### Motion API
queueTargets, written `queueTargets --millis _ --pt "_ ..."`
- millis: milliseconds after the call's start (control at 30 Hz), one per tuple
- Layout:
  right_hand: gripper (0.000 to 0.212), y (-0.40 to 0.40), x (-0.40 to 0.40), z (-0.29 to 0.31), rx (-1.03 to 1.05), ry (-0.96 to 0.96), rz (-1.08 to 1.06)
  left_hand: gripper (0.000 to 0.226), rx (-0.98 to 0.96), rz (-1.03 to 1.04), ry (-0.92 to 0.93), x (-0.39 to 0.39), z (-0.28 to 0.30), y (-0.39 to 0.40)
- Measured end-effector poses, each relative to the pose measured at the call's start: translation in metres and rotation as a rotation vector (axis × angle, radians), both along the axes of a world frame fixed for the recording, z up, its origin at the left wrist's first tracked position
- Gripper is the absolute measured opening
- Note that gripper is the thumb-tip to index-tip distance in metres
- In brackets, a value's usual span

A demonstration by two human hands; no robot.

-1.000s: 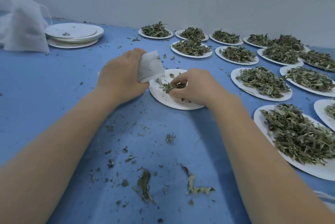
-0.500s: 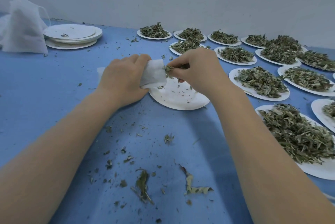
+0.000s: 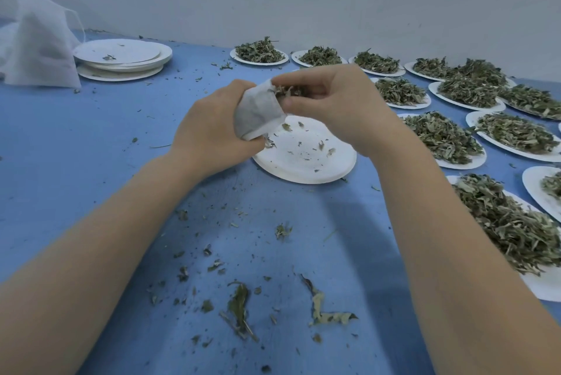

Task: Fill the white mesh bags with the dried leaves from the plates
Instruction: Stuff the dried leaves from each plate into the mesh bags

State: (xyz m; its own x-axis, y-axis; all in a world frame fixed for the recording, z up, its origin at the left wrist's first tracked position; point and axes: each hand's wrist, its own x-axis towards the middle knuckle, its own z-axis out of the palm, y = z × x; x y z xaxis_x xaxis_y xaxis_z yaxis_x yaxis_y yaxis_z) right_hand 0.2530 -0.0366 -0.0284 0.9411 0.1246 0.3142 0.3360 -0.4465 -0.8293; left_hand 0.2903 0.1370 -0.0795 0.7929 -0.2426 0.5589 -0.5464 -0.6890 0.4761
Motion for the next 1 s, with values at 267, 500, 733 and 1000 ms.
queueTargets --millis 267,500,733,1000 --pt "0.016 0.002 -0.003 0.006 -0.503 -0.168 -0.053 0.058 0.23 -0.006 -0.083 0.002 0.003 0.003" --pt "0.02 0.009 0.0 -0.005 -0.372 -0.204 -0.032 0.048 -0.007 -0.074 0.038 -0.003 0.0 -0.004" --pt "0.019 0.011 0.003 -0.011 -0.075 -0.146 -0.103 0.053 -0.123 -0.082 0.073 -0.006 0.003 -0.008" --pt "0.036 -0.003 -0.002 -0.002 -0.036 0.171 0.139 0.058 0.049 -0.029 -0.012 -0.004 0.001 -0.006"
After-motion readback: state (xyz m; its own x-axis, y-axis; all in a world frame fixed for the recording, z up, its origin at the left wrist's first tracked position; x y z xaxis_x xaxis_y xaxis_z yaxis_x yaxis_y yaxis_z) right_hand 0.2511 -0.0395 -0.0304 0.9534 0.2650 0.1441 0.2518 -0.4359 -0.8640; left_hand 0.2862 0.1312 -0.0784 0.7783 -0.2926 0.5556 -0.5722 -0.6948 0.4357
